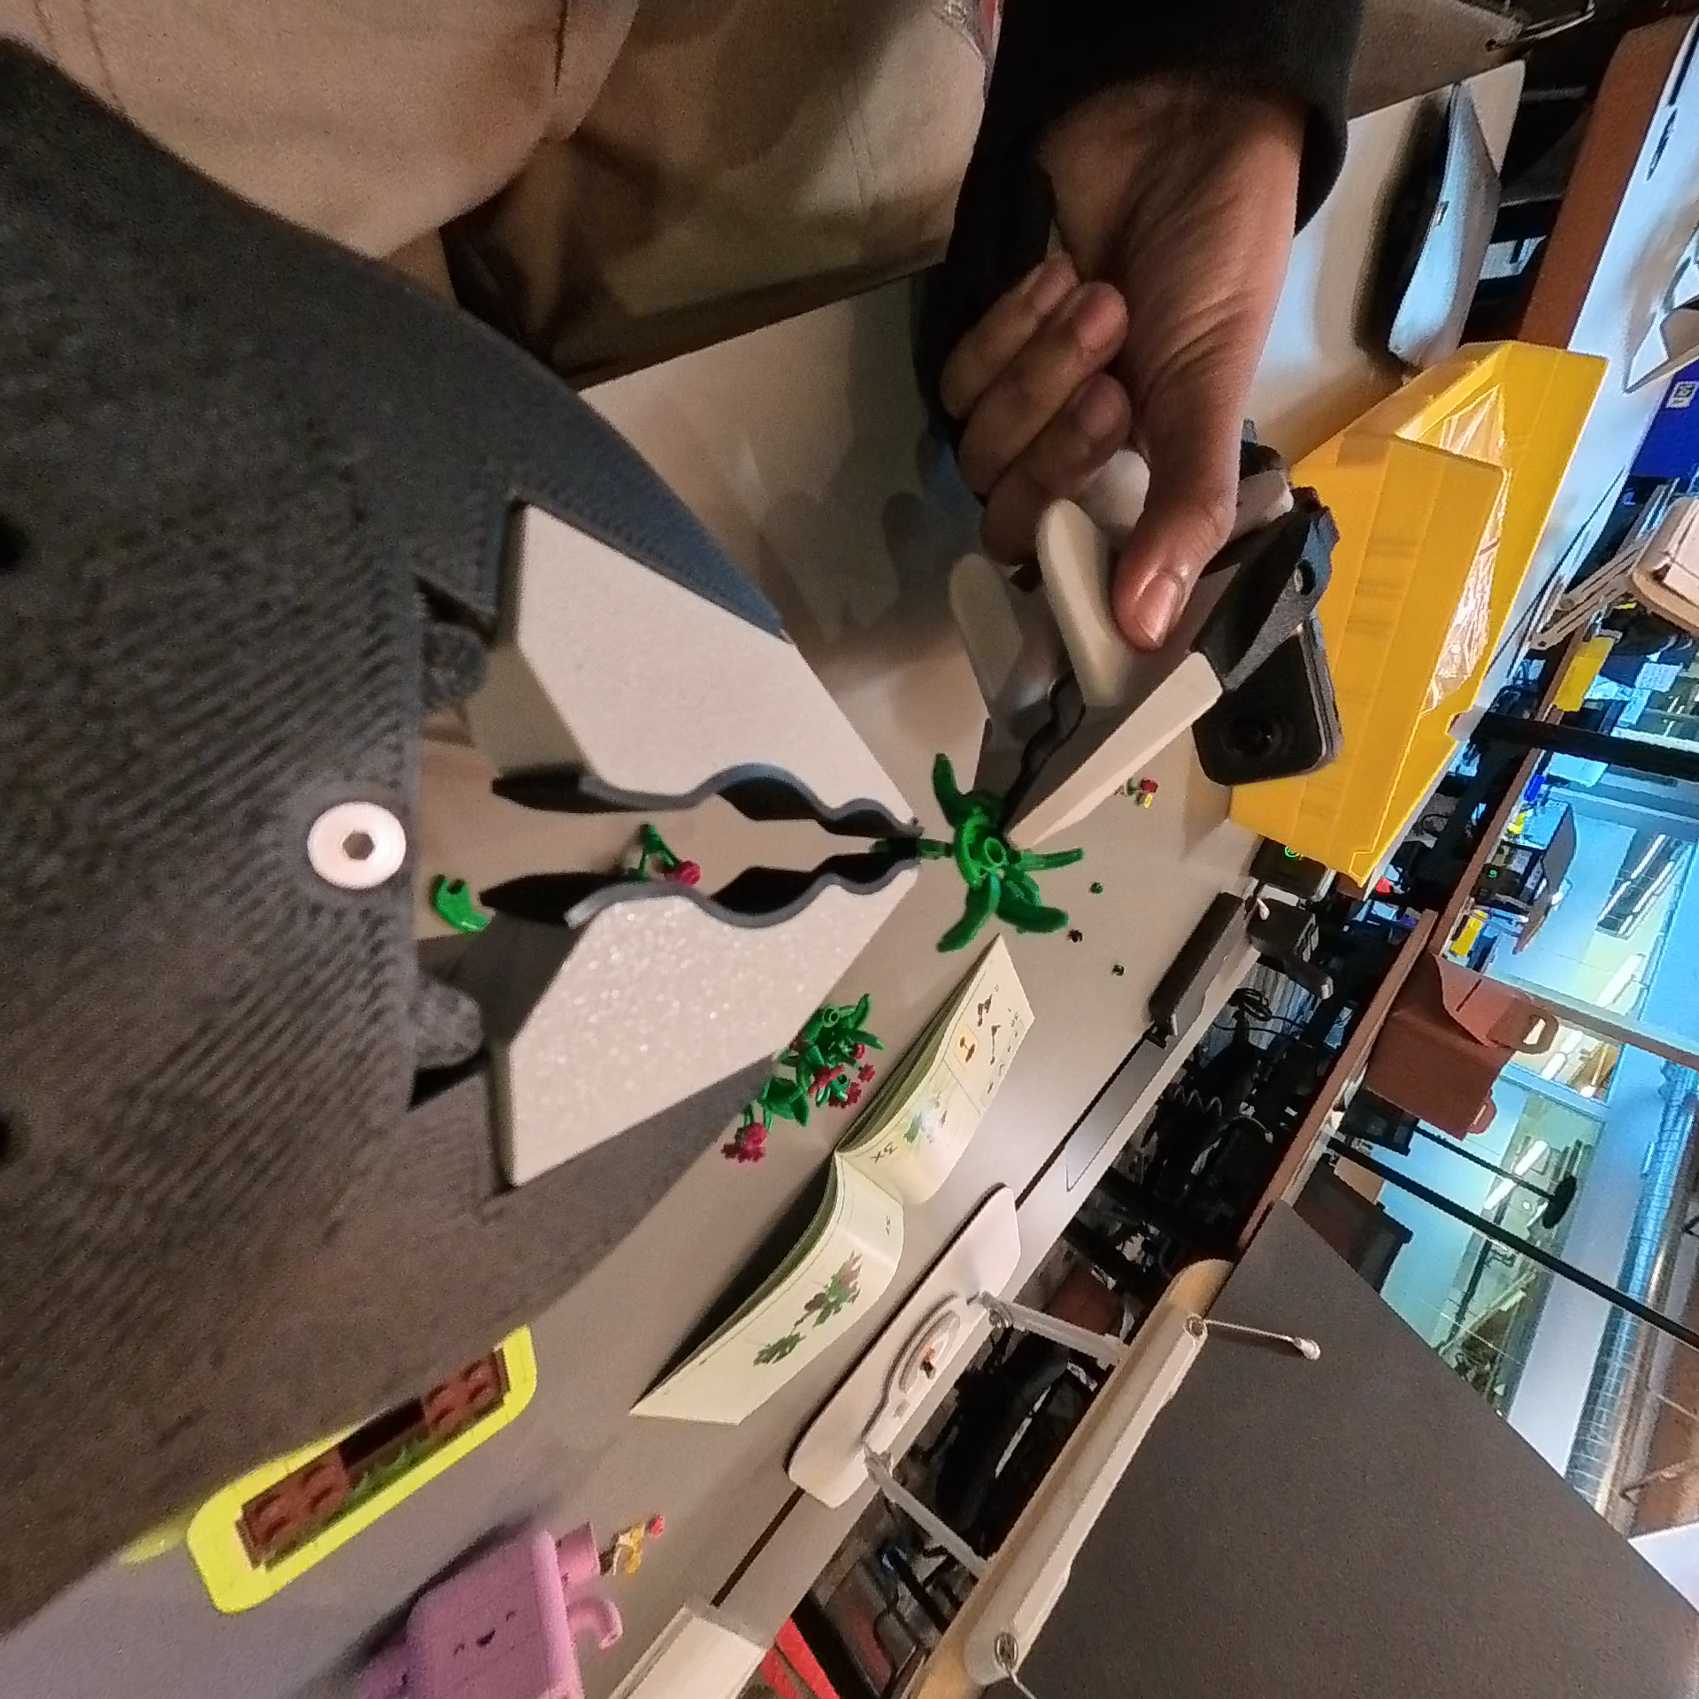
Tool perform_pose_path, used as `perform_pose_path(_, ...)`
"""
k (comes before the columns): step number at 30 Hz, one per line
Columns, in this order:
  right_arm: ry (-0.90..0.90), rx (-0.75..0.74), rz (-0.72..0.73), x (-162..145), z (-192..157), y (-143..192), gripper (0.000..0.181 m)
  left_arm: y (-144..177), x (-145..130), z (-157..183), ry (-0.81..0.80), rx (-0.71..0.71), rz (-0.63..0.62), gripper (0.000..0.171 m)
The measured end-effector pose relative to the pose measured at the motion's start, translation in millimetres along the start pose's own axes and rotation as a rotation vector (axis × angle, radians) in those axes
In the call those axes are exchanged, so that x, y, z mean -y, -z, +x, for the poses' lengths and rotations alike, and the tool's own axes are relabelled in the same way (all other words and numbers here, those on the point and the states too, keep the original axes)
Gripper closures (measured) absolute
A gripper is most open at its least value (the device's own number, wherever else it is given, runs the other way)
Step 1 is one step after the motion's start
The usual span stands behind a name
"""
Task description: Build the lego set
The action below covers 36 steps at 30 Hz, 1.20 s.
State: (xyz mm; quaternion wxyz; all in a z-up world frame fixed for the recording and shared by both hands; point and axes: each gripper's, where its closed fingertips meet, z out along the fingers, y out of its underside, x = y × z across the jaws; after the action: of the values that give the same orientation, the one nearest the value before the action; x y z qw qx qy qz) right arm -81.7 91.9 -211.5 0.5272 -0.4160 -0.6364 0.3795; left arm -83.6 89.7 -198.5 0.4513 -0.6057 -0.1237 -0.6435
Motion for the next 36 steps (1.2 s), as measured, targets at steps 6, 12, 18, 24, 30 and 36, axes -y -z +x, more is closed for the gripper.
perform_pose_path(6,-0.010,-0.001,0.018,2.2,1.0,1.9,0.181,1.9,3.3,-0.7,0.000,0.003,0.021,0.166)
perform_pose_path(12,-0.022,0.006,0.034,4.6,0.4,2.9,0.181,1.5,2.8,-0.5,-0.007,0.006,0.018,0.166)
perform_pose_path(18,-0.018,0.010,0.037,5.4,-1.2,2.9,0.181,0.7,1.4,0.0,-0.017,0.005,0.010,0.166)
perform_pose_path(24,-0.023,0.010,0.041,5.9,-0.8,3.4,0.181,0.4,0.7,0.0,-0.032,0.012,0.009,0.166)
perform_pose_path(30,-0.022,0.012,0.038,5.5,-1.2,3.1,0.181,0.4,0.8,0.3,-0.040,0.010,0.011,0.167)
perform_pose_path(36,-0.019,0.013,0.034,5.1,-1.7,2.6,0.181,-0.5,0.2,0.8,-0.051,0.009,0.008,0.167)
